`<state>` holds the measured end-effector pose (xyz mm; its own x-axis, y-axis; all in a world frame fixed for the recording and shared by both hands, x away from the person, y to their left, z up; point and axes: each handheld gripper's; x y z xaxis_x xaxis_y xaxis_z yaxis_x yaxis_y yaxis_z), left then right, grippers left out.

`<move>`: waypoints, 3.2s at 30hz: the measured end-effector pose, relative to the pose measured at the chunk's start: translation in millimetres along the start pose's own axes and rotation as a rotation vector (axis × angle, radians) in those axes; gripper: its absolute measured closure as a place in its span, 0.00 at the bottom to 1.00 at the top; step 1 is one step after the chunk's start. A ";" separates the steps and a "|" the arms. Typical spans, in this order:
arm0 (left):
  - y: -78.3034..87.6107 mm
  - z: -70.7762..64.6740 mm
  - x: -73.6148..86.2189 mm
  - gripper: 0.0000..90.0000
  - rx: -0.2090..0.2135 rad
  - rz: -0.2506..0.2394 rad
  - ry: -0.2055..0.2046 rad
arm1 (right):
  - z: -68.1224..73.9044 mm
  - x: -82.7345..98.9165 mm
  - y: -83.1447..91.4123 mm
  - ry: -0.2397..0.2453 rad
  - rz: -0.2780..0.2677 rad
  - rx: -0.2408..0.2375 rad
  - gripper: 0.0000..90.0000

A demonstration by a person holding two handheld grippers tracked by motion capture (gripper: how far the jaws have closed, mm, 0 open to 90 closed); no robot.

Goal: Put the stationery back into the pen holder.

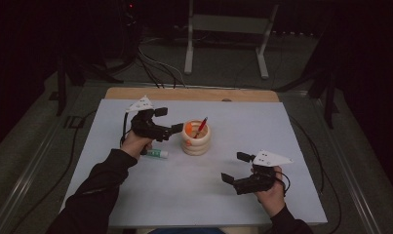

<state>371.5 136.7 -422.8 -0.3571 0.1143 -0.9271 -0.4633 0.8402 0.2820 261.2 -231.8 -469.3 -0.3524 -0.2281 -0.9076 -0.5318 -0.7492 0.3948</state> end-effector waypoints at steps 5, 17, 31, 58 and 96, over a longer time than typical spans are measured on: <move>12.3 6.2 7.6 0.02 0.030 0.018 -0.028 | -0.8 2.4 3.8 -0.009 -0.004 0.001 0.03; 29.5 15.9 26.9 0.02 0.106 0.032 -0.113 | -4.4 4.7 4.2 -0.023 -0.008 -0.012 0.03; 46.1 35.4 51.1 0.05 0.159 0.079 -0.203 | -5.1 5.1 2.5 -0.028 -0.007 -0.020 0.03; 49.0 63.7 83.6 0.09 0.329 0.239 -0.332 | -8.3 5.2 3.4 -0.049 -0.017 -0.028 0.03; 19.9 90.5 99.8 0.46 0.235 0.553 -0.539 | -10.9 8.8 -0.2 -0.073 -0.004 -0.041 0.03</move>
<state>400.1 212.8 -532.1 -0.0170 0.7360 -0.6768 -0.1299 0.6695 0.7313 266.6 -240.5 -478.9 -0.4062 -0.1801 -0.8958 -0.5020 -0.7752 0.3835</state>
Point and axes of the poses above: each handheld gripper's, and its own axes: y roughly backward along the jaws, x roughly out of its underside, z roughly to its left, and after that the axes turned 2 degrees about x, right-handed
